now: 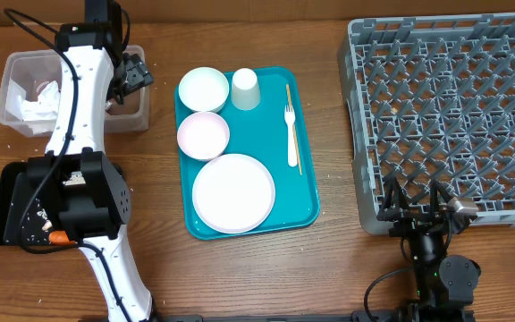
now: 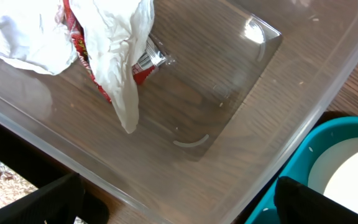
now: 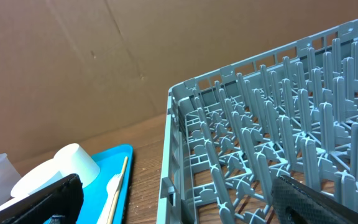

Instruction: Sort waste into correct bins and load items into the dishwasher rack

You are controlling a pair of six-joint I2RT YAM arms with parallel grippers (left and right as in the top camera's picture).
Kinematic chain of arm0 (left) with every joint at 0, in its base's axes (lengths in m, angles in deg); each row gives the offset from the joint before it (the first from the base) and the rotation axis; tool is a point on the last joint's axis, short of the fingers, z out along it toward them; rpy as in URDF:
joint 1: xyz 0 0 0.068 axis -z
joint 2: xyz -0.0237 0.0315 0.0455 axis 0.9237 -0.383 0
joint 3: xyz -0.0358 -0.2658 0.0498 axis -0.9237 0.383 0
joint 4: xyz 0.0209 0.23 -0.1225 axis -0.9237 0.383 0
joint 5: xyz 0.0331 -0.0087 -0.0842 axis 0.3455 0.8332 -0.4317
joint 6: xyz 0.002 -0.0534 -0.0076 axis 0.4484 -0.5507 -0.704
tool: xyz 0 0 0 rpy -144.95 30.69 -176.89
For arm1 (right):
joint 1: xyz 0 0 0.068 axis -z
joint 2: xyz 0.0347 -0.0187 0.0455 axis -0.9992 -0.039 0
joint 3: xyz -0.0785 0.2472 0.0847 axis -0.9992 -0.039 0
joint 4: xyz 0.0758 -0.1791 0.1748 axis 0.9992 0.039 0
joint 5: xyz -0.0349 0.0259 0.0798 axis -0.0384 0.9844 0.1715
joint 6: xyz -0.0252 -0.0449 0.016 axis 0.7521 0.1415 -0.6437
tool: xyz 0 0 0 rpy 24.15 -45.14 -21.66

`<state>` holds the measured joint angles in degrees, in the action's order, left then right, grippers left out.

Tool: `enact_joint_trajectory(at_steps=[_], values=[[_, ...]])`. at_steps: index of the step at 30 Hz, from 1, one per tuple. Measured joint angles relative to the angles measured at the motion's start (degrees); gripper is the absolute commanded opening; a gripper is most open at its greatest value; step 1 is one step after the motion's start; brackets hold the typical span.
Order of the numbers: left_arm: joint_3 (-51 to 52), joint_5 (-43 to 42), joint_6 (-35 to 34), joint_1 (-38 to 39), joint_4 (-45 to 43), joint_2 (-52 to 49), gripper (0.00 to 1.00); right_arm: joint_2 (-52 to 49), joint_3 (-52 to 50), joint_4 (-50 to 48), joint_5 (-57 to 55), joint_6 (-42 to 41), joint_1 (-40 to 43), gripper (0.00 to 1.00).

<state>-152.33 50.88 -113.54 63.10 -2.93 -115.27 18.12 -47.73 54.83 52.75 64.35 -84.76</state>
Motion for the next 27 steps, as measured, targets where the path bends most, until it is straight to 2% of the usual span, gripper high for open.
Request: enact_joint_trajectory(at_steps=[8, 12, 16, 20, 24, 27], values=[[0.00, -0.22, 0.00, 0.00, -0.02, 0.00, 1.00, -0.04, 0.00, -0.63, 0.02, -0.04, 0.00, 1.00], [0.00, -0.22, 0.00, 0.00, -0.02, 0.00, 1.00, -0.04, 0.00, -8.74, 4.42, -5.33, 0.02, 1.00], [0.00, -0.24, 0.00, 0.00, -0.02, 0.00, 1.00, -0.04, 0.00, -15.52, 18.40, -23.93, 0.00, 1.00], [0.00, -0.24, 0.00, 0.00, 0.00, 0.00, 1.00, -0.04, 0.00, -18.16, 26.08, -43.85, 0.00, 1.00], [0.00, -0.24, 0.00, 0.00, -0.02, 0.00, 1.00, -0.04, 0.00, -24.24, 28.15, -54.88, 0.00, 1.00], [0.00, -0.24, 0.00, 0.00, 0.00, 0.00, 1.00, -0.04, 0.02, -25.64, 28.61, -58.10, 0.02, 0.99]])
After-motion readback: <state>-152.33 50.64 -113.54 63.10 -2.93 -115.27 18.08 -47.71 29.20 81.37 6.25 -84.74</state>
